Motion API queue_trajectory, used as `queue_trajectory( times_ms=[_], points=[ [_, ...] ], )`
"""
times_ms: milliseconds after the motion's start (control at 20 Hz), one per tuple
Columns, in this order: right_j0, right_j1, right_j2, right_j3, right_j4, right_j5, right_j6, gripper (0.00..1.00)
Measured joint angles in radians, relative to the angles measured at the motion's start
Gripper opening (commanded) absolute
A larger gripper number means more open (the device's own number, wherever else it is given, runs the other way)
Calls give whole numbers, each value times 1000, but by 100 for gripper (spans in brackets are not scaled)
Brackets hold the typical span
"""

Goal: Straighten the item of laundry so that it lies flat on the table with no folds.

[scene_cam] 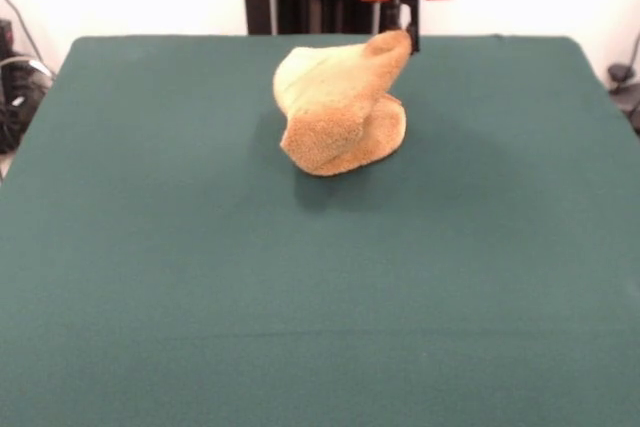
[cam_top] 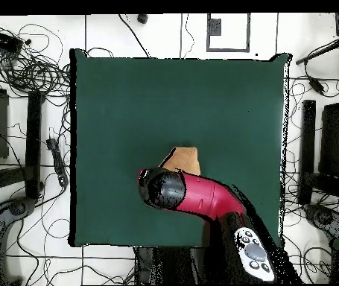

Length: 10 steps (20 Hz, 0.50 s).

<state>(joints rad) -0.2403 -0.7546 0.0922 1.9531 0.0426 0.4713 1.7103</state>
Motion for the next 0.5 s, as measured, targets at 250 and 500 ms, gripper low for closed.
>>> queue_trajectory(
  times_ms=[250, 500],
  points=[
    [6, 0, -11, 0, 15, 0, 0, 0],
    [-3, 0, -23, 0, 18, 0, 0, 0]
  ],
)
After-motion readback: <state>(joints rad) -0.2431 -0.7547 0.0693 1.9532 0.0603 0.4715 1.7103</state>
